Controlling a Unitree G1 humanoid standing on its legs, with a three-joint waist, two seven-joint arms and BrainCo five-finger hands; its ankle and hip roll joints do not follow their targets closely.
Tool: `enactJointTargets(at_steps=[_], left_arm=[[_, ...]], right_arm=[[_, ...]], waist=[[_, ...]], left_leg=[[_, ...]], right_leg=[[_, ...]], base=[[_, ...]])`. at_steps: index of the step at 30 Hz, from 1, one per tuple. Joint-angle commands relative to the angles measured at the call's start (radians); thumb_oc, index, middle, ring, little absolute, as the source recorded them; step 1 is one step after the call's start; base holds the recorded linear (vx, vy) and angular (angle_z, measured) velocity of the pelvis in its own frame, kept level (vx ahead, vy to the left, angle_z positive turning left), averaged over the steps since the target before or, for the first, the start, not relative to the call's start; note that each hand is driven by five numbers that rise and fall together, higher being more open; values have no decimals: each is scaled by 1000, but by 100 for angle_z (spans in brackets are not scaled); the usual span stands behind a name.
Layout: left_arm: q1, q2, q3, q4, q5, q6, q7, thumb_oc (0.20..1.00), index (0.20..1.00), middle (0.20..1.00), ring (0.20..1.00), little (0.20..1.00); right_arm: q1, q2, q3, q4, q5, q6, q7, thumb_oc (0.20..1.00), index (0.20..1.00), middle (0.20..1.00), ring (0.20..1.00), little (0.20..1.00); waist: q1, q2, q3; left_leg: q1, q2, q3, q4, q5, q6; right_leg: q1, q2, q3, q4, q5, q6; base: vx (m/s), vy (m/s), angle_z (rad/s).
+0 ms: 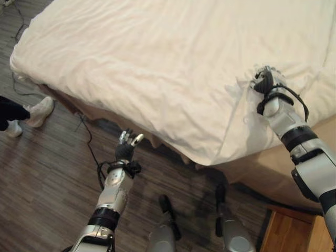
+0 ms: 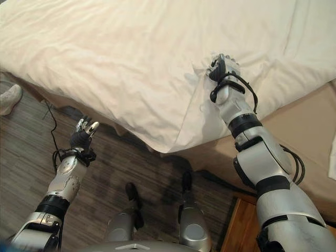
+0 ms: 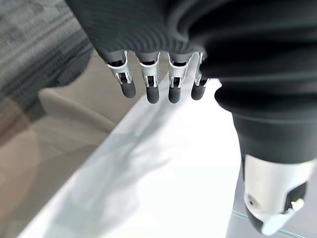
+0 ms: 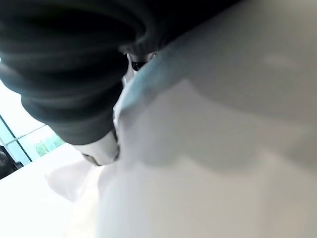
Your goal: Making the bed.
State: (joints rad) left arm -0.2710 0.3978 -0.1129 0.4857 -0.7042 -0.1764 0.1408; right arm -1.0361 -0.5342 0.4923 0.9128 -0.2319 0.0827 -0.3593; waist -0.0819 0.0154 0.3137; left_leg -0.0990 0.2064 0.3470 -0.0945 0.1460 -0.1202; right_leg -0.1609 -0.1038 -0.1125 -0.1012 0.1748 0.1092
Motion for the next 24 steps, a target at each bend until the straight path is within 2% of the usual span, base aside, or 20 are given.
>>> enactJointTargets(at_steps=[1,5,7,13,19,20,21,22,24], left_arm=[[-13,17,-15,8,12,-7,8,1000,1000,1000,1000,1000],[48,8,19,1,24,19,-8,1000,1000,1000,1000,1000],[80,4,34,6,32,36,-20,1000,1000,1000,1000,1000],[190,-18,65,14,24,60,-53,1000,1000,1000,1000,1000],[226,-52,76,37,9,65,-73,1000,1000,1000,1000,1000],[226,-58,77,40,6,64,-73,1000,1000,1000,1000,1000],[226,-61,78,41,6,64,-71,1000,1000,1000,1000,1000],[227,-65,82,41,6,63,-66,1000,1000,1000,1000,1000],[227,-71,86,39,4,59,-61,1000,1000,1000,1000,1000]], right_arm=[[61,-43,-32,-85,9,-14,-26,200,200,200,200,200],[258,-98,-145,-175,13,-11,-7,200,200,200,200,200],[341,-130,-204,-179,31,-8,4,200,200,200,200,200],[453,-234,-322,-136,61,6,16,200,200,200,200,200],[483,-335,-348,3,42,18,47,200,200,200,200,200],[490,-340,-347,29,39,18,52,319,319,319,319,319],[503,-340,-350,49,41,21,58,592,592,592,592,592],[526,-335,-363,64,54,23,64,1000,1000,1000,1000,1000],[563,-323,-384,69,69,23,63,1000,1000,1000,1000,1000]], waist=[[-21,-52,-81],[-55,-85,-124],[-78,-91,-137],[-121,-79,-155],[-149,-59,-142],[-153,-55,-137],[-159,-52,-133],[-167,-50,-129],[-176,-49,-123]], left_leg=[[103,14,29,7,-96,-26],[128,8,50,7,-104,-21],[138,9,57,7,-109,-20],[168,-5,94,7,-129,-15],[194,-12,139,7,-136,-17],[198,-13,143,7,-138,-16],[200,-14,147,8,-139,-15],[203,-15,153,8,-141,-14],[206,-16,155,9,-145,-11]], right_leg=[[-44,-87,-4,14,-40,60],[-36,-92,12,14,-31,66],[-33,-95,18,14,-31,70],[-39,-99,42,14,-30,83],[-52,-101,56,14,-26,89],[-52,-101,57,14,-26,90],[-55,-100,59,14,-26,90],[-57,-98,63,14,-26,91],[-59,-96,69,14,-24,93]], base=[[54,52,-11],[43,37,-13],[33,15,-18],[4,20,-24],[-12,-1,-24],[-21,4,-16],[-21,22,-20],[-14,15,-19],[-7,14,-14]])
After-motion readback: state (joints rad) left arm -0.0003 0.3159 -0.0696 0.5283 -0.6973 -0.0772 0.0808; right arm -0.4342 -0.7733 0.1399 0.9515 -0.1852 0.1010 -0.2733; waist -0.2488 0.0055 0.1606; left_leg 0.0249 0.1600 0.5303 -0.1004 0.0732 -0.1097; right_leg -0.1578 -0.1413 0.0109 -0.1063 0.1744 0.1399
